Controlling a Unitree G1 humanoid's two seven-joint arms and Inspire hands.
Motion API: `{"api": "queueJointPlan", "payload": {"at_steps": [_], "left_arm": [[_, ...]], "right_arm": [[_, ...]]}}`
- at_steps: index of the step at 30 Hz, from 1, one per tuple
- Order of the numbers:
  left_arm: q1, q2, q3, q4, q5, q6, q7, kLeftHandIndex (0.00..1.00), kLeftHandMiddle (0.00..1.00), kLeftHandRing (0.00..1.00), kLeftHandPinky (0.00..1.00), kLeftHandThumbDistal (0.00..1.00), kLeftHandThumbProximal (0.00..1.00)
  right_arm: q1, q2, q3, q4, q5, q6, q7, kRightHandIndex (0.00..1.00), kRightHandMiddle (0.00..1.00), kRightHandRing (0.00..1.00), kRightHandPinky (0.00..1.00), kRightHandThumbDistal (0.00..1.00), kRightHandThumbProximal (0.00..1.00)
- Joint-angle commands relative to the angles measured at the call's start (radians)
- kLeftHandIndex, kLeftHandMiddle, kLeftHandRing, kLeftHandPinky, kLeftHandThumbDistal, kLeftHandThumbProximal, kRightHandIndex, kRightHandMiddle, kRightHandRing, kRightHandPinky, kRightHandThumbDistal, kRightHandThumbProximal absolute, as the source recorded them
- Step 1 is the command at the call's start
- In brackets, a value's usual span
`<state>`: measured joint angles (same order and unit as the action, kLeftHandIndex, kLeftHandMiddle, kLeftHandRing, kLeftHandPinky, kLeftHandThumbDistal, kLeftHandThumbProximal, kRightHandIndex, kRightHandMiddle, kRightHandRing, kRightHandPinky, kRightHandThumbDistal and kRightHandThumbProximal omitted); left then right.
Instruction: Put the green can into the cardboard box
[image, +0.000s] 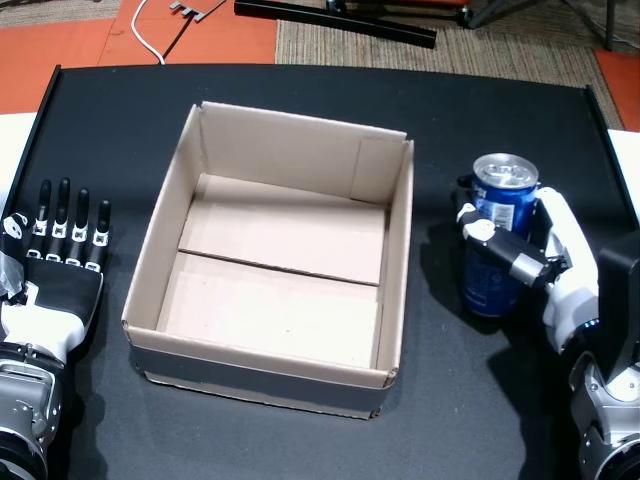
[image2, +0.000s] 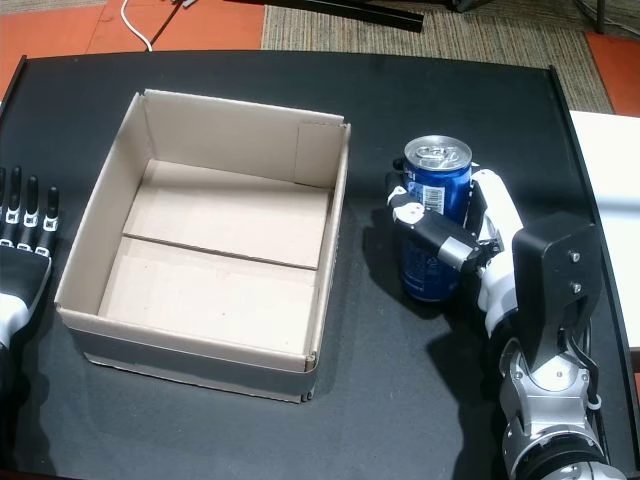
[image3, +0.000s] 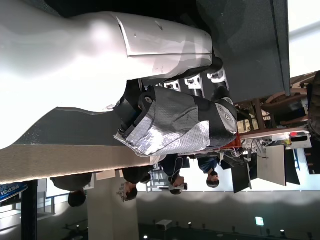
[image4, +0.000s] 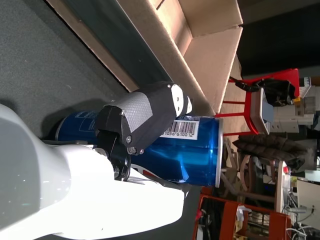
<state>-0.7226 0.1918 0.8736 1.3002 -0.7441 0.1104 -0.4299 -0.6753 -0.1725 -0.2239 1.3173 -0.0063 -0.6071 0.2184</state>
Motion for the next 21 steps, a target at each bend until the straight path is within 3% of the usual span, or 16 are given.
{"api": "queueJointPlan", "payload": {"at_steps": [1,2,3,4,5,8,9,14,21], "left_arm": [[0.073,-0.014,-0.003,0.042,0.017,0.004,0.058,0.52,0.51,0.60,0.74,0.00,0.55],[0.072,-0.015,-0.004,0.042,0.019,0.003,0.058,0.52,0.51,0.60,0.74,0.00,0.56],[0.072,-0.015,-0.005,0.042,0.020,0.003,0.058,0.52,0.51,0.60,0.74,0.00,0.56],[0.071,-0.016,-0.005,0.042,0.020,0.003,0.061,0.51,0.51,0.60,0.73,0.00,0.55],[0.070,-0.017,-0.005,0.042,0.020,0.002,0.063,0.52,0.51,0.60,0.73,0.00,0.55],[0.069,-0.019,-0.004,0.042,0.019,0.002,0.065,0.52,0.51,0.60,0.74,0.00,0.54],[0.069,-0.020,-0.004,0.042,0.018,0.002,0.065,0.53,0.52,0.62,0.75,0.00,0.55],[0.064,-0.026,-0.009,0.042,0.024,-0.007,0.078,0.54,0.52,0.60,0.75,0.00,0.58],[0.060,-0.032,-0.012,0.042,0.022,-0.015,0.087,0.57,0.52,0.60,0.77,0.00,0.57]], "right_arm": [[0.008,-0.013,-0.003,0.006,-0.002,-0.011,0.004,0.13,0.19,0.25,0.32,0.01,0.44],[0.007,-0.018,0.001,0.006,-0.005,-0.013,0.007,0.07,0.15,0.24,0.31,0.04,0.53],[0.006,-0.024,0.008,0.005,-0.012,-0.016,0.009,0.04,0.15,0.25,0.30,0.02,0.55],[0.006,-0.030,0.019,0.004,-0.024,-0.022,0.001,0.06,0.20,0.29,0.28,0.00,0.52],[0.006,-0.038,0.033,0.003,-0.042,-0.031,-0.014,0.11,0.27,0.36,0.29,0.00,0.44],[0.002,-0.075,0.134,-0.012,-0.175,-0.070,-0.168,0.29,0.45,0.51,0.32,0.00,0.04],[-0.003,-0.091,0.174,-0.019,-0.227,-0.084,-0.229,0.33,0.47,0.51,0.31,0.00,0.00],[-0.038,-0.155,0.300,-0.046,-0.386,-0.136,-0.421,0.31,0.42,0.44,0.25,0.00,0.00],[-0.083,-0.197,0.346,-0.071,-0.430,-0.251,-0.533,0.18,0.28,0.30,0.17,0.06,0.00]]}}
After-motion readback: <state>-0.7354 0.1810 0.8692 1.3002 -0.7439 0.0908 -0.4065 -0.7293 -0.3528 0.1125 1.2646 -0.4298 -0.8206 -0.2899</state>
